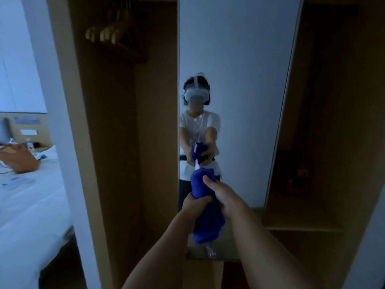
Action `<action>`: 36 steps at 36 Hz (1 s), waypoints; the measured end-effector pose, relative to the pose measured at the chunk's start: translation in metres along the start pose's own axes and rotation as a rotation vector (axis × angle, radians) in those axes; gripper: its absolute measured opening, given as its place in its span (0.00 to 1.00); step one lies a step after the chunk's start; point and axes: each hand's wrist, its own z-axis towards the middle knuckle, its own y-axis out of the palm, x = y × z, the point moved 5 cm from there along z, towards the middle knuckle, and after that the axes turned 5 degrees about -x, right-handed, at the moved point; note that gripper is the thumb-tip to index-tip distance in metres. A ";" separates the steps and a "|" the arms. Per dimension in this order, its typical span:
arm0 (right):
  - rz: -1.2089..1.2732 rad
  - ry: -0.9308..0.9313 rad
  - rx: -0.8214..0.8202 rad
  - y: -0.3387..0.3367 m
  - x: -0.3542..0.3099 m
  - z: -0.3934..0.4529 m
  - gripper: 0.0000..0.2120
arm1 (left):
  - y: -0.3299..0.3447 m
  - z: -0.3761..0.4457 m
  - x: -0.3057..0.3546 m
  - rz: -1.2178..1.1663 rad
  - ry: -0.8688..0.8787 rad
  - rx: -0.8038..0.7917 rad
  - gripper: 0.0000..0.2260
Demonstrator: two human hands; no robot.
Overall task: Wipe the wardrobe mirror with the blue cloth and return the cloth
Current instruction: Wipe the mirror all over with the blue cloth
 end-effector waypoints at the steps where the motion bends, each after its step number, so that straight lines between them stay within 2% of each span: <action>1: -0.064 -0.011 -0.014 0.012 -0.007 0.001 0.22 | -0.004 0.000 0.003 -0.044 0.012 0.003 0.10; 4: -0.276 -0.091 0.010 0.033 -0.025 0.002 0.24 | -0.009 -0.003 0.023 -0.103 0.084 -0.033 0.07; 6: -0.270 -0.152 0.065 0.038 -0.035 0.004 0.23 | -0.013 -0.003 0.041 -0.031 0.149 -0.047 0.02; 9: -0.237 -0.281 0.134 0.046 -0.057 0.006 0.23 | -0.018 -0.002 0.071 0.084 0.238 -0.135 0.05; 11: -0.273 -0.367 0.165 0.054 -0.078 0.008 0.24 | -0.023 -0.001 0.088 0.084 0.218 -0.164 0.11; 13: -0.330 -0.444 0.191 0.060 -0.102 0.011 0.23 | -0.031 0.003 0.101 0.012 0.136 -0.163 0.20; 15: -0.403 -0.508 0.238 0.064 -0.125 0.014 0.22 | -0.032 0.005 0.120 -0.119 0.130 -0.233 0.18; 17: -0.493 -0.551 0.300 0.063 -0.148 0.017 0.25 | -0.031 0.009 0.139 -0.248 0.187 -0.290 0.13; 19: -0.553 -0.604 0.360 0.060 -0.170 0.017 0.27 | -0.035 0.017 0.156 -0.344 0.265 -0.208 0.12; 21: -0.608 -0.668 0.440 0.054 -0.194 0.014 0.23 | -0.043 0.028 0.171 -0.394 0.335 -0.054 0.15; 25: -0.756 -0.805 0.597 0.043 -0.239 0.004 0.20 | -0.055 0.044 0.200 -0.267 0.498 0.199 0.15; 29: -0.840 -0.917 0.761 0.033 -0.276 -0.001 0.25 | -0.054 0.058 0.217 -0.234 0.549 0.285 0.22; 32: -0.868 -0.981 0.866 0.028 -0.293 -0.002 0.26 | -0.055 0.067 0.223 -0.226 0.539 0.374 0.24; 36: -0.910 -1.067 0.934 0.022 -0.304 0.003 0.27 | -0.056 0.076 0.236 -0.202 0.546 0.401 0.23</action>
